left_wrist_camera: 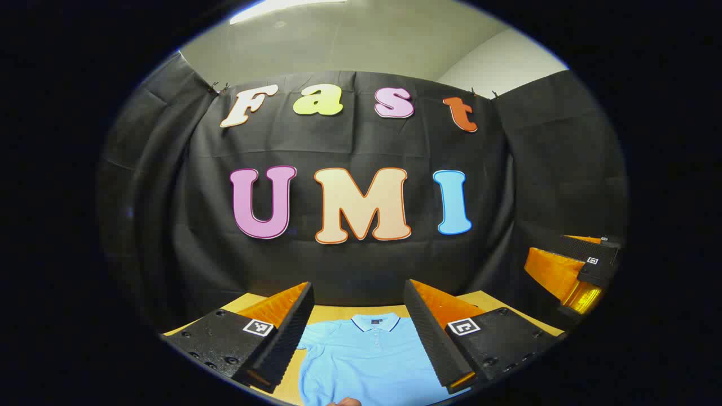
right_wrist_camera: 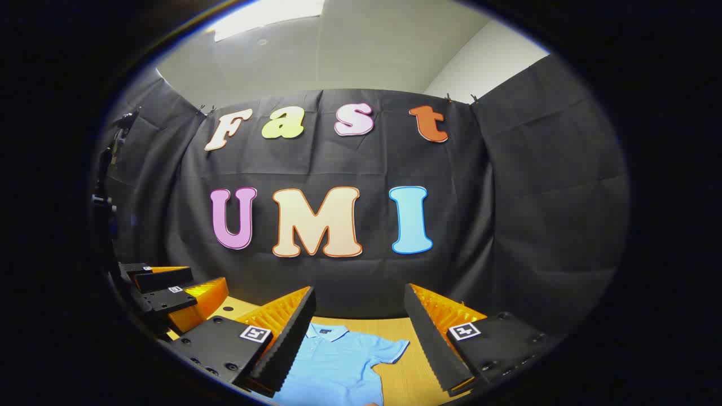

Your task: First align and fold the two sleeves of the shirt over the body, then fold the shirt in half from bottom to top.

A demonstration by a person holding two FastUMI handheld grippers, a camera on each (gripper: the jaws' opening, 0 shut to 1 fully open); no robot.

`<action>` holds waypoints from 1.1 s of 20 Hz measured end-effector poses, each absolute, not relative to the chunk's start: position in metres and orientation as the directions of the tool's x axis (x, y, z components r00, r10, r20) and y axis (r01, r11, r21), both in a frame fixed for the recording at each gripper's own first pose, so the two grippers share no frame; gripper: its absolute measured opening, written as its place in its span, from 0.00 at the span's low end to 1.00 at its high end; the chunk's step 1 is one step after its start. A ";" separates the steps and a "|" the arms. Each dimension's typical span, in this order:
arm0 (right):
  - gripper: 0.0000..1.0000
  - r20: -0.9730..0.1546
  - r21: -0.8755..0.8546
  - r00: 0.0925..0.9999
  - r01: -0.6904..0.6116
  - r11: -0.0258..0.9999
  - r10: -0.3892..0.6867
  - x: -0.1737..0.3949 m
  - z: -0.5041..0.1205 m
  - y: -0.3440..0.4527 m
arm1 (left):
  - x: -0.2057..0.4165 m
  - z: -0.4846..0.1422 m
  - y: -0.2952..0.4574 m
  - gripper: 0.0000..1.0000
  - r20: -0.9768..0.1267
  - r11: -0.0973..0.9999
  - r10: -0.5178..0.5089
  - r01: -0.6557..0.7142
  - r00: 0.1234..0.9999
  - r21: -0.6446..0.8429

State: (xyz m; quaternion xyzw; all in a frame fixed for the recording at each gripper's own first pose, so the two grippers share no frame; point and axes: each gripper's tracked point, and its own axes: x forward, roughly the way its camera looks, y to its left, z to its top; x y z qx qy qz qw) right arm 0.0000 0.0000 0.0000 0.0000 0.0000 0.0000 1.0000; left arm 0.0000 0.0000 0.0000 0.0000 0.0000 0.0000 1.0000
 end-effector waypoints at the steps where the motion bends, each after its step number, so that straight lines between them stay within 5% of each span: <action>1: 0.98 -0.002 -0.002 1.000 -0.003 1.000 0.003 0.001 0.000 0.001 | 0.002 0.001 0.002 0.96 -0.002 1.000 0.006 -0.006 1.000 -0.001; 22: 0.98 -0.063 -0.023 0.998 0.003 1.000 -0.004 0.022 -0.041 -0.003 | 0.012 -0.004 0.007 0.96 0.021 1.000 0.001 -0.001 1.000 -0.011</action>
